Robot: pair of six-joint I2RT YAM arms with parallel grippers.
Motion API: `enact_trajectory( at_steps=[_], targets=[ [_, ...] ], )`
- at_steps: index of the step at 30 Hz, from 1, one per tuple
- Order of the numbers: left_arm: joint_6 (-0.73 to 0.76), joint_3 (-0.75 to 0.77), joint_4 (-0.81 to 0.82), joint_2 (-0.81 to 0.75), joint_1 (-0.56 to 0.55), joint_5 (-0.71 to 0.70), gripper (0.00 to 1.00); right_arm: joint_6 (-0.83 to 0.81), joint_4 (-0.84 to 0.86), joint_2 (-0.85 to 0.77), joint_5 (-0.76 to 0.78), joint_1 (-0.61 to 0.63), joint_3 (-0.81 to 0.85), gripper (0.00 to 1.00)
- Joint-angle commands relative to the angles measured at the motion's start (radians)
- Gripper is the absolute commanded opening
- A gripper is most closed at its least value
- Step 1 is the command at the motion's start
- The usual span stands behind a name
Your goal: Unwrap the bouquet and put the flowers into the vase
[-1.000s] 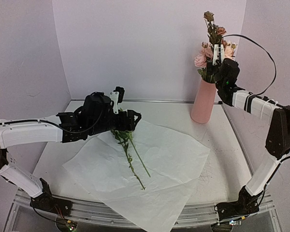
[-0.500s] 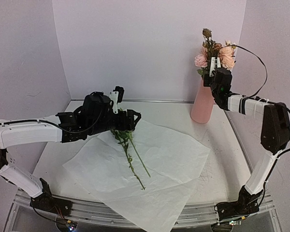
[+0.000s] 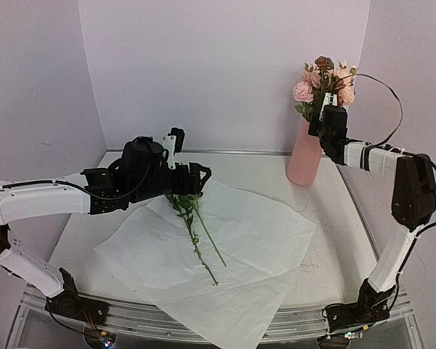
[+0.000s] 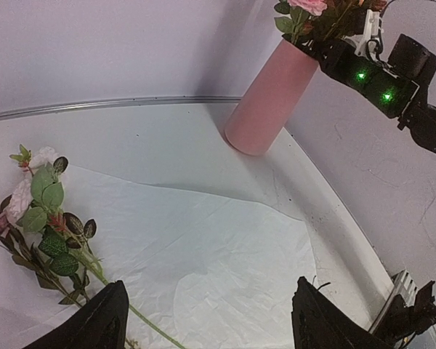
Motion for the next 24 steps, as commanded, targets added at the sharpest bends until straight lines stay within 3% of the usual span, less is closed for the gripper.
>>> enact_trajectory(
  at_steps=[1,4,8,20,24],
  targets=[
    [-0.017,-0.010,-0.003,-0.037,0.000,0.004,0.78,0.093,-0.045,-0.091,-0.017,-0.006,-0.011,0.52],
    [-0.021,-0.018,-0.001,-0.043,0.000,0.007,0.78,0.116,-0.060,-0.144,-0.052,-0.005,-0.047,0.81],
    [-0.029,-0.025,-0.001,-0.050,0.001,-0.001,0.78,0.171,-0.143,-0.201,-0.093,-0.005,-0.080,0.96],
    [-0.184,-0.008,-0.071,0.030,0.065,-0.064,0.77,0.317,-0.216,-0.342,-0.332,-0.005,-0.300,0.98],
    [-0.223,0.002,-0.085,0.075,0.074,-0.059,0.75,0.416,-0.189,-0.373,-0.584,-0.003,-0.393,0.98]
  ],
)
